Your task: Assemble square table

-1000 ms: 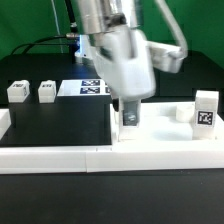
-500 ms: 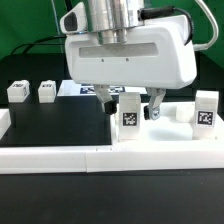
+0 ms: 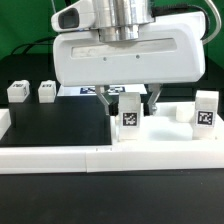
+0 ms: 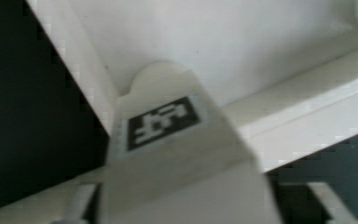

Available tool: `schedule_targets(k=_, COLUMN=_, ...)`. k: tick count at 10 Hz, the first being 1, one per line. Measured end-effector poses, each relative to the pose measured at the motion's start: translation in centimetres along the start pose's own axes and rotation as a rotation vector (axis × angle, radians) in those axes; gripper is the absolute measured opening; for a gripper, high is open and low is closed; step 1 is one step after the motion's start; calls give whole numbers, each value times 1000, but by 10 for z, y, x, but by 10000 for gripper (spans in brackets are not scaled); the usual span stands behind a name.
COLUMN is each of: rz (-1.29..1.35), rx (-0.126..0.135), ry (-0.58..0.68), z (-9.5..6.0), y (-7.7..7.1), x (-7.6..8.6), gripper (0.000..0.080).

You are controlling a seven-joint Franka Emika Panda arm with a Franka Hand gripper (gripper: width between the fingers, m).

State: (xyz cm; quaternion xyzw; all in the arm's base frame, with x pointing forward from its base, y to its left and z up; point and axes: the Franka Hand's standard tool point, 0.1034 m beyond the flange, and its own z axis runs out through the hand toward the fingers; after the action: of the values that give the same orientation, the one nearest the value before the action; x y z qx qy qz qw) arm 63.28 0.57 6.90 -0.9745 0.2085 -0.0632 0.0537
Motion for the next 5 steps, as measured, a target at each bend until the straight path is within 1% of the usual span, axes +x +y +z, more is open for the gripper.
schedule_targets(k=1, rz=107, rx=-4, ry=1, z=0, y=4, x=1, gripper=307)
schedule_targets(k=3, rz=236, rx=-6, ry=1, z=0, y=5, x=1, gripper=306)
schedule_targets(k=4, rz=437, rx=-17, ry=-6, z=0, y=8, x=0, gripper=305)
schedule_targets(k=5, rz=691, rx=-45, ry=-31, z=0, y=10, x=-4, gripper=305)
